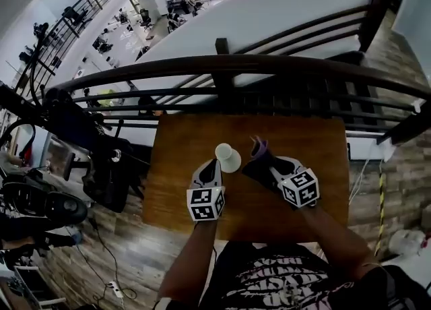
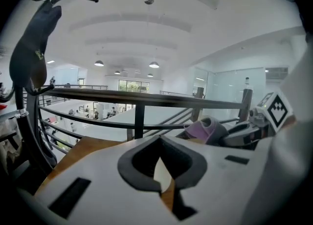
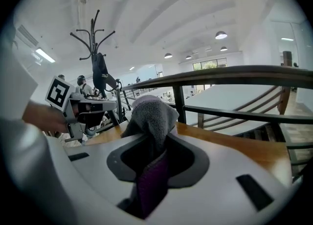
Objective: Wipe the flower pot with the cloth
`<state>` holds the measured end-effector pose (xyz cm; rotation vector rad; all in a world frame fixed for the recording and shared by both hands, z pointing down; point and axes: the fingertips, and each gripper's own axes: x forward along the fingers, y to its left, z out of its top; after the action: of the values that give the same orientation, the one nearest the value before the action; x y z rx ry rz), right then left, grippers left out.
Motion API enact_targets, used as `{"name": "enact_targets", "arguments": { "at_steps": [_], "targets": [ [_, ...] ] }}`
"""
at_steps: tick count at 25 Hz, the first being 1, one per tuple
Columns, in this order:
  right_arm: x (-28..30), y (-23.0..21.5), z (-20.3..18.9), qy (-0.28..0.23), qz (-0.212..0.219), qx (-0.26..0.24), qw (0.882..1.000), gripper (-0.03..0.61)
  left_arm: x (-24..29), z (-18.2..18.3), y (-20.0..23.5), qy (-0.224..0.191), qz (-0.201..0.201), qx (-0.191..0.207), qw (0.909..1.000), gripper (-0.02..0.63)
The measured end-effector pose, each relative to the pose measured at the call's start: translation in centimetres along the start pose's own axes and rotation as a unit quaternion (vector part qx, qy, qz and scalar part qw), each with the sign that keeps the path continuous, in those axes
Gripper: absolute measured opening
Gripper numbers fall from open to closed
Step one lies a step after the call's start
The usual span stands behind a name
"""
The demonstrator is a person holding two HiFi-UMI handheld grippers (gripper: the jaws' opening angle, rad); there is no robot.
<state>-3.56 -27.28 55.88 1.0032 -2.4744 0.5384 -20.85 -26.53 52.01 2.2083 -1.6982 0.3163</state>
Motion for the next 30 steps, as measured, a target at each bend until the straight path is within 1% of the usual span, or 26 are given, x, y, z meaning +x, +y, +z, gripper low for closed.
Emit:
{"name": "enact_targets", "arguments": {
  "at_steps": [5, 8, 11, 15, 18, 22, 26, 30],
  "targets": [
    [2.8, 1.2, 1.3, 0.02, -0.027, -0.017, 0.999, 0.083, 2.7, 0.4, 2.7, 0.006, -0.04, -0.005, 0.9992, -0.002],
    [3.8, 1.4, 1.8, 0.028, -0.048, -0.022, 0.998, 0.083, 3.9, 0.9, 3.0, 0.005, -0.072, -0.008, 0.9974, -0.002],
    [4.7, 1.4, 1.5, 0.041, -0.064, -0.022, 0.997, 0.083, 4.7, 1.9, 2.9, -0.004, -0.1, -0.005, 0.995, -0.002],
    [5.2, 1.2, 0.8, 0.061, -0.069, -0.029, 0.995, 0.083, 5.9, 2.6, 2.4, -0.006, -0.12, 0.001, 0.9928, -0.002],
    [6.1, 0.8, 0.2, 0.081, -0.063, -0.048, 0.994, 0.084, 6.8, 1.9, 2.0, 0.01, -0.127, 0.007, 0.9919, -0.002],
    [7.9, -0.4, -0.6, 0.115, -0.055, -0.086, 0.988, 0.084, 7.5, 0.7, 1.3, 0.03, -0.123, 0.022, 0.9917, -0.002],
    [10.7, -0.8, -0.9, 0.139, -0.042, -0.119, 0.982, 0.084, 8.0, 0.6, 1.8, 0.028, -0.118, 0.024, 0.9923, -0.002],
    [12.9, -0.4, -2.0, 0.165, -0.029, -0.141, 0.976, 0.084, 8.2, 0.5, 2.3, 0.025, -0.116, 0.053, 0.9915, -0.002]
  ]
}}
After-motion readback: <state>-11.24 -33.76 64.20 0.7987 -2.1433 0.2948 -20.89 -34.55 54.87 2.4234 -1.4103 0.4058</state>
